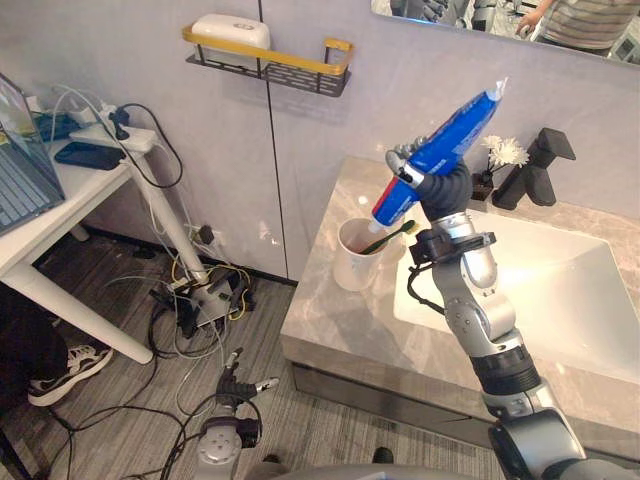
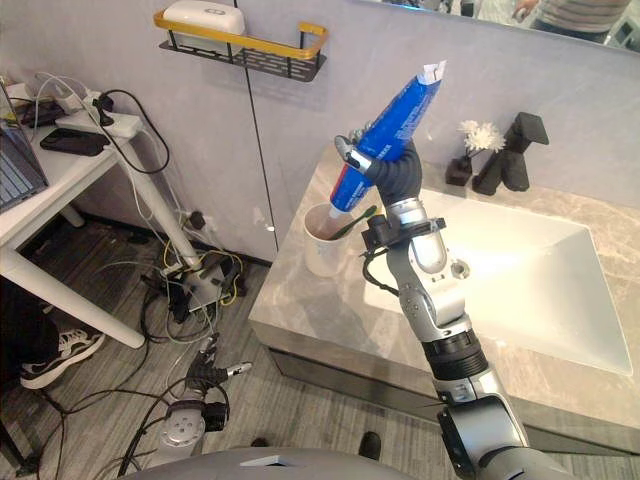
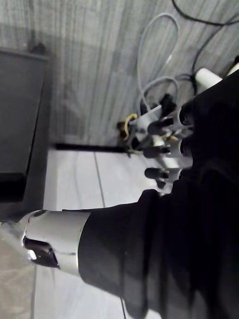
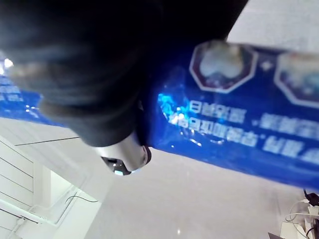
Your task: Organize washtable
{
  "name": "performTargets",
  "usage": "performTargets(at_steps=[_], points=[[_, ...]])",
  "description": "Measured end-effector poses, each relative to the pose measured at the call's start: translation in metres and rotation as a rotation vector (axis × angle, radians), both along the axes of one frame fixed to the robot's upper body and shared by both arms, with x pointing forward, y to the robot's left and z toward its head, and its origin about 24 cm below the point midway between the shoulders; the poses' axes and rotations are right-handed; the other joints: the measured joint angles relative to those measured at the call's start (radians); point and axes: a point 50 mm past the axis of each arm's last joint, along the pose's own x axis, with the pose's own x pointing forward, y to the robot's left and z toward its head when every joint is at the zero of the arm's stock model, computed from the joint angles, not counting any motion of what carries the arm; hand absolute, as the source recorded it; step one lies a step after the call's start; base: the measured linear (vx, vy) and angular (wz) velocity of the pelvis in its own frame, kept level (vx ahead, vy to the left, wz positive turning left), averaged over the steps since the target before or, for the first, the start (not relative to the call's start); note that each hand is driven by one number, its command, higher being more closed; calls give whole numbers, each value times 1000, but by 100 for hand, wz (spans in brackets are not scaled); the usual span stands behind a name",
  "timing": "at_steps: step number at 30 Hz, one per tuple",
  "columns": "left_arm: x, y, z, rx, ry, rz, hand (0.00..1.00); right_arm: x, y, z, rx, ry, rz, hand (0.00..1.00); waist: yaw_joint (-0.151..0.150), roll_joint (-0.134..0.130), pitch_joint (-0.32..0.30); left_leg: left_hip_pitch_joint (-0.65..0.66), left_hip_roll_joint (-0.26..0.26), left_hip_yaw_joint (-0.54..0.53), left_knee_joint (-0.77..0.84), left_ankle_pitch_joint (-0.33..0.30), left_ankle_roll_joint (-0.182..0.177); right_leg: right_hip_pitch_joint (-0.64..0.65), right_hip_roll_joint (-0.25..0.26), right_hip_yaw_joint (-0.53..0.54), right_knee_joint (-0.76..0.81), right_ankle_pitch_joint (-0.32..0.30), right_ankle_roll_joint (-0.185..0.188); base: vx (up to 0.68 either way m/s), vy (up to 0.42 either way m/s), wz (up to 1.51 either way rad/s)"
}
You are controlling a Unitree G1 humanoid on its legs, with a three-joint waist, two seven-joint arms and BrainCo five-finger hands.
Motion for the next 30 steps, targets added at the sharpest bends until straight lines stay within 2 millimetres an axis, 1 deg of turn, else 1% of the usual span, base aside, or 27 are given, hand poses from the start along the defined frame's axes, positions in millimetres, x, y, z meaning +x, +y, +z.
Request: performTargets(at_steps=[3, 8, 16, 22, 30], points=[[-3, -3, -4, -5, 22, -16, 0, -1, -2, 2, -22, -13, 6, 100, 0, 0, 0, 0, 0, 1, 0, 0, 0, -1, 0, 1, 0, 0, 0, 0, 0, 0], [-2, -6, -4, -10, 22, -33, 0, -2, -2, 3, -34, -23, 12, 100, 0, 1, 0, -3, 0, 2, 1, 0, 0, -4, 0, 2, 0, 0, 0, 0, 0, 0], [-2, -6, -4, -11, 23, -34, 0, -1, -2, 2, -54, -16, 23, 100, 0, 4, 2, -6, 0, 4, 1, -1, 1, -8, 0, 4, 0, 0, 0, 0, 0, 0], [-2, -6, -4, -11, 23, -35, 0, -2, -1, 2, -70, -20, 42, 100, 0, 17, 23, -7, 0, 5, 2, -1, 1, -8, 1, 5, 0, 0, 0, 0, 0, 0], [-2, -7, -4, -18, 26, -45, 0, -2, 1, -3, -95, 1, 49, 100, 0, 16, 24, -10, 0, 5, 1, -2, 2, -12, 0, 6, 0, 0, 0, 0, 0, 0]])
